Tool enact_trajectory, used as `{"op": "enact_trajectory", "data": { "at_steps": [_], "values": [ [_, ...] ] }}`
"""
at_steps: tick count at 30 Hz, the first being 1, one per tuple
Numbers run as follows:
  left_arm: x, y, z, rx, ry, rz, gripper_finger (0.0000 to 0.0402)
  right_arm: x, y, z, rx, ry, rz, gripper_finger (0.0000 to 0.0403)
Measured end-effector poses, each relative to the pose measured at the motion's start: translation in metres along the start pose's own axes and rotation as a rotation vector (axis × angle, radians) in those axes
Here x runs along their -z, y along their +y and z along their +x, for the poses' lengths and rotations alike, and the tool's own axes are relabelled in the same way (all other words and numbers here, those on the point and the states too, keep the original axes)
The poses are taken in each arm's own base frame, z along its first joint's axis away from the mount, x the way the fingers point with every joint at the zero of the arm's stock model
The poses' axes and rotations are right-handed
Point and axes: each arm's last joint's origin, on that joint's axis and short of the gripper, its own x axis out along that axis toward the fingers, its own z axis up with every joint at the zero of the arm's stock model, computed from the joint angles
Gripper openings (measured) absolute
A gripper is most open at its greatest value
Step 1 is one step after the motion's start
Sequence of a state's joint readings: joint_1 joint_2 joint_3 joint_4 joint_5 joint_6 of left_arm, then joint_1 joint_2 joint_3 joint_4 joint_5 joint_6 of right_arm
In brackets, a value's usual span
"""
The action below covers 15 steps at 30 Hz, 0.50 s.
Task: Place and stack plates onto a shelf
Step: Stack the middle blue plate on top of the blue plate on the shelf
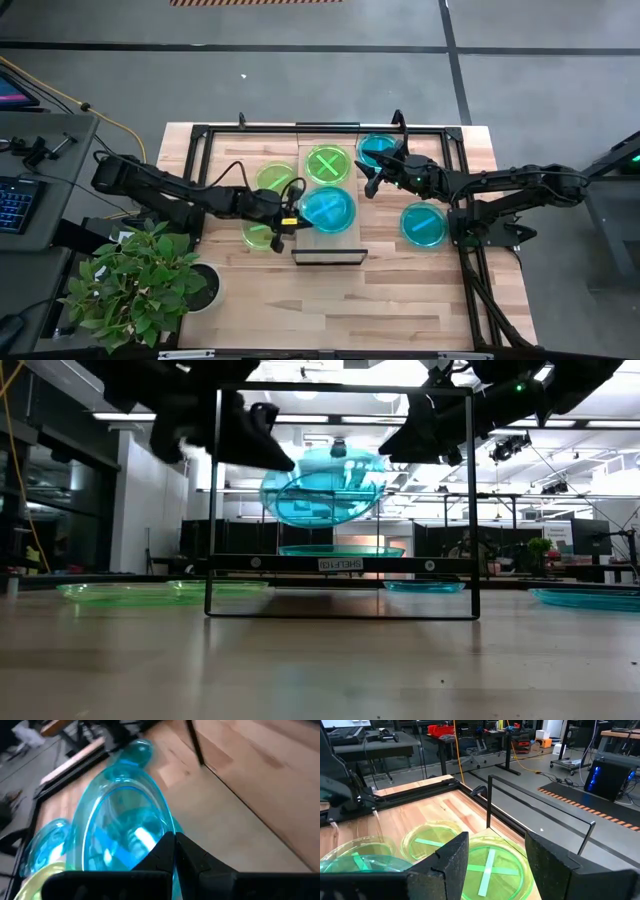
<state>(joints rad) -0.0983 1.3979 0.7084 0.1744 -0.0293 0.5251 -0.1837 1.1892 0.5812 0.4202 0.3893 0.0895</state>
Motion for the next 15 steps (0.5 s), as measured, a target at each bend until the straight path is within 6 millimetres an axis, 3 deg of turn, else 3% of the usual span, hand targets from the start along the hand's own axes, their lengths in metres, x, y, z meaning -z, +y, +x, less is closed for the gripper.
{"op": "enact_trajectory", "data": {
  "at_steps": [15],
  "values": [
    [0.018, -0.016, 0.009, 0.105, 0.088, 0.375, 0.0, 0.0, 0.0, 0.0, 0.0, -0.003, 0.008, 0.0184]
  ]
}}
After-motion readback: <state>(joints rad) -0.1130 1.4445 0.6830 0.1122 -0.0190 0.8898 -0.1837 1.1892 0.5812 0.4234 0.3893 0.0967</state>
